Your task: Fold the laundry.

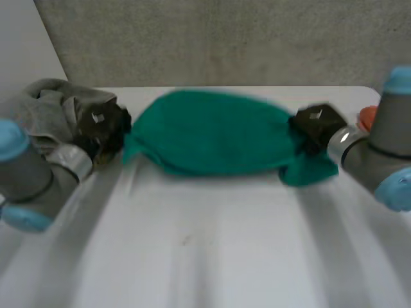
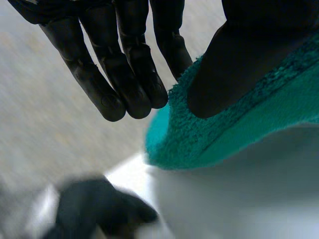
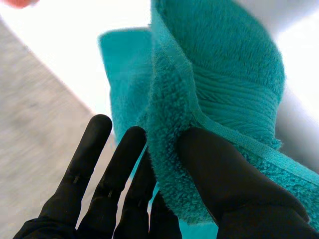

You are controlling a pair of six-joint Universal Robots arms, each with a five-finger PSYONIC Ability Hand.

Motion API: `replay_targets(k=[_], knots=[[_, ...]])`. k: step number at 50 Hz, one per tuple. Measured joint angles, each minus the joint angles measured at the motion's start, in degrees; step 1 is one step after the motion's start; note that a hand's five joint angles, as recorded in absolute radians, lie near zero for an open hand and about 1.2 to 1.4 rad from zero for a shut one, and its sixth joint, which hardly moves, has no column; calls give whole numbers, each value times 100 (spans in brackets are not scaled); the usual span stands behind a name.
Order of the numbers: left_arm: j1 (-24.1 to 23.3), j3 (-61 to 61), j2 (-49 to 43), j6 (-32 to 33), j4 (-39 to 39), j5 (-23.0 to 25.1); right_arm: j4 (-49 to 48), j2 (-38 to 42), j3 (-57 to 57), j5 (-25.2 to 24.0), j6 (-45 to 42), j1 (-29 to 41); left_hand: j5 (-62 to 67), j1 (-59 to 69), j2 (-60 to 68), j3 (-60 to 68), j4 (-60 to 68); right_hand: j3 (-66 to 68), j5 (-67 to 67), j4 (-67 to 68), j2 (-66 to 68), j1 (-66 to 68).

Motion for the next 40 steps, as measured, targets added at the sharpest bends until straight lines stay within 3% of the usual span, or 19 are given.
replay_targets(k=[3,7,8,10,11,14,25,32,40], knots=[[72,-333,-283,307,247,187,-5,264,151,88,-132,70,-162,-33,-322,-283,-325,0,0,0,0,0],[148,-474,-457,619,283,264,-15,408,262,209,-179,140,-826,-769,-965,-924,-963,0,0,1,0,0],[223,-522,-494,880,175,289,-28,420,348,313,-163,192,-1611,-1591,-1775,-1691,-1737,0,0,0,0,0],[268,-535,-466,1025,77,293,-39,392,402,370,-135,224,-1611,-1591,-1775,-1691,-1737,0,0,0,0,0],[316,-550,-396,1168,-42,291,-49,345,455,413,-99,249,-2468,-2368,-2572,-2524,-2588,0,0,0,0,0],[398,-621,-142,1378,-260,274,-68,192,590,476,9,297,-3427,-3339,-3533,-3491,-3536,0,-1,0,0,0],[270,-1271,1009,1550,-737,96,-116,-165,1059,504,267,354,-4541,-4303,-4603,-4563,-4633,0,3,0,0,0],[-368,-1494,1004,1635,-1106,-386,-147,-136,1231,510,421,337,-4568,-4306,-4625,-4579,-4641,0,3,0,0,0],[-622,-1331,598,2065,-1248,-1209,-153,-102,1231,524,494,257,-4259,-4167,-4404,-4378,-4417,0,3,0,0,0]])
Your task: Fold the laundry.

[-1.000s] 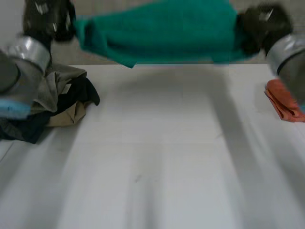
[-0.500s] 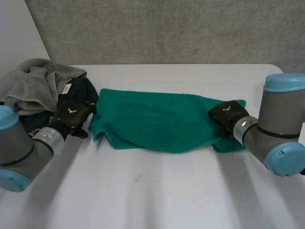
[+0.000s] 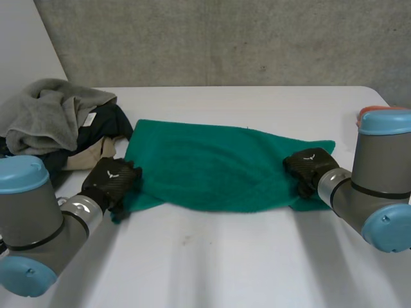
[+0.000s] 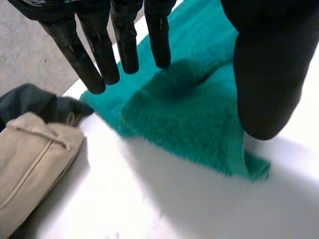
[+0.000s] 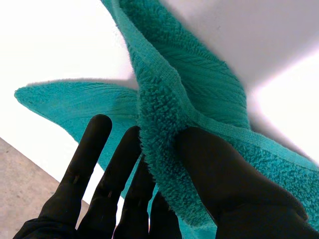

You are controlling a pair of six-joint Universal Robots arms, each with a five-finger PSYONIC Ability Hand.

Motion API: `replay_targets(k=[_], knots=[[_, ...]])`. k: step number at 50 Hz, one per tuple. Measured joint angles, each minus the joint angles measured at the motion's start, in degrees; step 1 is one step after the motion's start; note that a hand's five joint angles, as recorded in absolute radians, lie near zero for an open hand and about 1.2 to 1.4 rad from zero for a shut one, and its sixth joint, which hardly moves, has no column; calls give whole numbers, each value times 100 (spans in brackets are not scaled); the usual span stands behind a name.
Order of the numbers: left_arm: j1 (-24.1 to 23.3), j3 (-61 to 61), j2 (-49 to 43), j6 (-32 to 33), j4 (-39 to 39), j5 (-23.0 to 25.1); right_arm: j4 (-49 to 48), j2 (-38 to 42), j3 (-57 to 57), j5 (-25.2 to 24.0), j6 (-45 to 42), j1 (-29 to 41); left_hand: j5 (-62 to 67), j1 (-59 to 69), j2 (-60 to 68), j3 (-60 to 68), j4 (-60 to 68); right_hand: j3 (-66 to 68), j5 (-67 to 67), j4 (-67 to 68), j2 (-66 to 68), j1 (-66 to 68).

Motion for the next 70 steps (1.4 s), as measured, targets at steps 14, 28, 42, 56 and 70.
replay_targets(k=[14,28,42,56,70], knots=[[-10,251,-535,264,391,-196,4,11,-2,1,8,-32,1778,2031,1913,1908,1843,0,0,0,0,-5],[110,142,-156,420,1067,-261,317,-41,-462,122,594,-302,4258,4242,4443,4399,4460,-4128,-4253,-4214,-4061,-3473],[224,-22,866,-797,237,-66,2208,-595,-678,-314,-246,-1365,4258,4242,4443,4400,4462,-3524,-3485,-3589,-3481,-2921],[386,327,1012,-1228,-497,180,817,-156,326,-921,636,-1665,4258,4242,4443,4400,4462,-3659,-3746,-3713,-3592,-2993],[583,469,1609,-1434,-1157,193,345,-477,438,-781,1516,-1614,4258,4242,4443,4400,4463,-17,-129,-11,11,319]])
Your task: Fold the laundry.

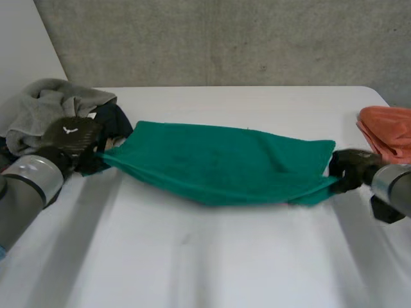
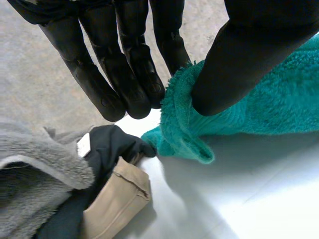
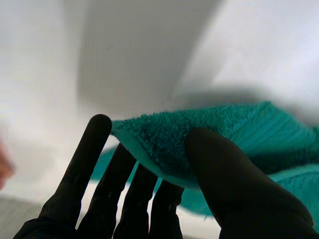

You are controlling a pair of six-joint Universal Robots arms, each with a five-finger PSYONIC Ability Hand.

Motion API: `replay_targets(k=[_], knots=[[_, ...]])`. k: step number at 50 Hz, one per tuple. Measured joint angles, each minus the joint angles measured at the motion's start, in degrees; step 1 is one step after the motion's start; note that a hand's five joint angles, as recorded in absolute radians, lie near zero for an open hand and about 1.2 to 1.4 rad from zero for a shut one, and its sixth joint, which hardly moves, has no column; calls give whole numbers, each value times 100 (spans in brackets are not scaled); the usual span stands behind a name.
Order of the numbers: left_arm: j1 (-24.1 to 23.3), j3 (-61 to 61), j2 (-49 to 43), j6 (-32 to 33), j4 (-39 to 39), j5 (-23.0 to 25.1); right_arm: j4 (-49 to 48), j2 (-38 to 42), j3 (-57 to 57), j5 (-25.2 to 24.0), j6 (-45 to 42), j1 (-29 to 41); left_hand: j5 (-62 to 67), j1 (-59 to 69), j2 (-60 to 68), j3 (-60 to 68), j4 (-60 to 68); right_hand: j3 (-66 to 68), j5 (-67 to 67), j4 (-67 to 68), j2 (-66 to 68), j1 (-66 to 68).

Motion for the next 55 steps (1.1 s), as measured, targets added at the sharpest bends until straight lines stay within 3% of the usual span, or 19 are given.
replay_targets(k=[5,6,12,17,21,29,34,39,42,47,55], knots=[[214,105,491,81,-730,111,854,-877,49,-197,-1312,-433,0,0,0,0,0,29,-1,3,0,0],[290,158,665,182,-1094,183,1324,-1157,28,-263,-1994,-592,2,0,0,0,0,63,-4,5,0,0],[497,422,1136,800,-2609,499,3017,-1914,-250,-221,-4141,-862,2,0,8,14,0,76,0,41,0,0],[469,628,1100,1206,-3362,571,3687,-2062,-515,55,-4700,-708,2,0,8,14,1,77,53,41,0,0],[328,822,675,1344,-3416,378,3706,-1784,-651,228,-4721,-520,0,0,8,14,1,77,54,41,0,0],[-64,1739,-785,1632,-3058,-321,3382,-671,-1325,781,-4799,-35,0,0,8,14,1,77,54,41,0,0],[-399,3488,-1766,1950,-2735,-660,2783,78,-2911,1320,-4608,297,0,0,9,17,2,98,54,75,0,0],[-513,4832,-2040,1780,-1995,-656,2023,247,-3961,1465,-4038,384,0,0,9,17,3,102,54,88,0,0],[-501,5662,-2010,1115,-622,-678,392,111,-4690,1452,-2916,351,0,0,9,17,3,112,55,90,0,0],[-382,5627,-1797,228,902,-797,-1259,-338,-4231,1227,-2172,265,0,0,9,17,3,120,79,95,0,0],[-233,4802,-1682,-119,1312,-799,-1812,-670,-3062,840,-2138,314,0,0,10,17,3,120,119,95,0,0]])
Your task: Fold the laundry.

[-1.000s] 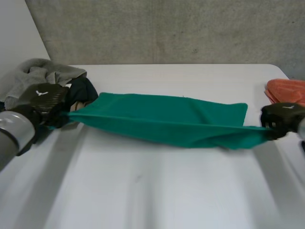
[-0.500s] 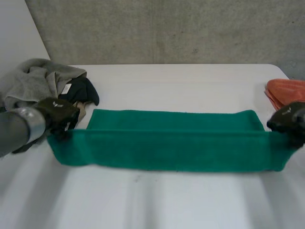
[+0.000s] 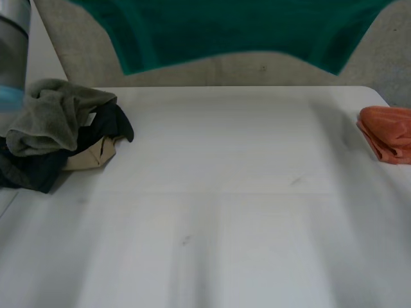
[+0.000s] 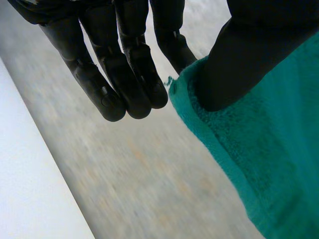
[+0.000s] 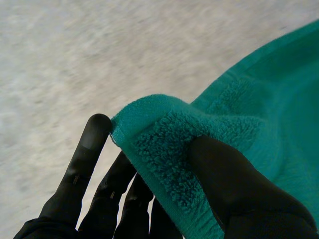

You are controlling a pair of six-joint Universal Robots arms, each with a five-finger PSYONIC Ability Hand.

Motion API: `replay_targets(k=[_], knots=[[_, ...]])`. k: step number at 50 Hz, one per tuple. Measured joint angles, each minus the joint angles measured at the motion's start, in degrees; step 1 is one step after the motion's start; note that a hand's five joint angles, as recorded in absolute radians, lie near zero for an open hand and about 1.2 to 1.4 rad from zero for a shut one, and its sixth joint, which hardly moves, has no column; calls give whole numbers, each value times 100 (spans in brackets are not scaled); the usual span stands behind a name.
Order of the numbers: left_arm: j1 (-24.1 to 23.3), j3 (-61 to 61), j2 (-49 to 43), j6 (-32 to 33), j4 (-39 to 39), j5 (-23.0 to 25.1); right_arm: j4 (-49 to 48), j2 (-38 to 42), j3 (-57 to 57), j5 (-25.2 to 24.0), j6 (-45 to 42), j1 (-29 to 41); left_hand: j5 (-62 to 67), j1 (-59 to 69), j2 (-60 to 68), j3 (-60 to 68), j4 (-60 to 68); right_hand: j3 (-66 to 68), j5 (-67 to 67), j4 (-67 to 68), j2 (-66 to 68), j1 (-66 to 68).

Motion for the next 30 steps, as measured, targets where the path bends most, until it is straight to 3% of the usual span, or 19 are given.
replay_targets(k=[11,20,24,30], knots=[[-14,-2049,-35,164,-176,210,1001,489,987,-202,-382,134,73,0,0,0,0,0,26,0,0,0],[-32,-4275,116,1132,-500,373,1845,819,2116,-183,-1108,-54,73,0,0,0,0,0,25,0,0,0],[8,-4914,515,1674,-1096,317,2425,547,2490,-127,-1529,-195,73,0,0,0,0,0,25,0,0,0],[144,-5723,1689,2666,-2937,198,4149,-428,3131,-64,-2831,-659,73,0,0,0,0,0,25,1,0,0]])
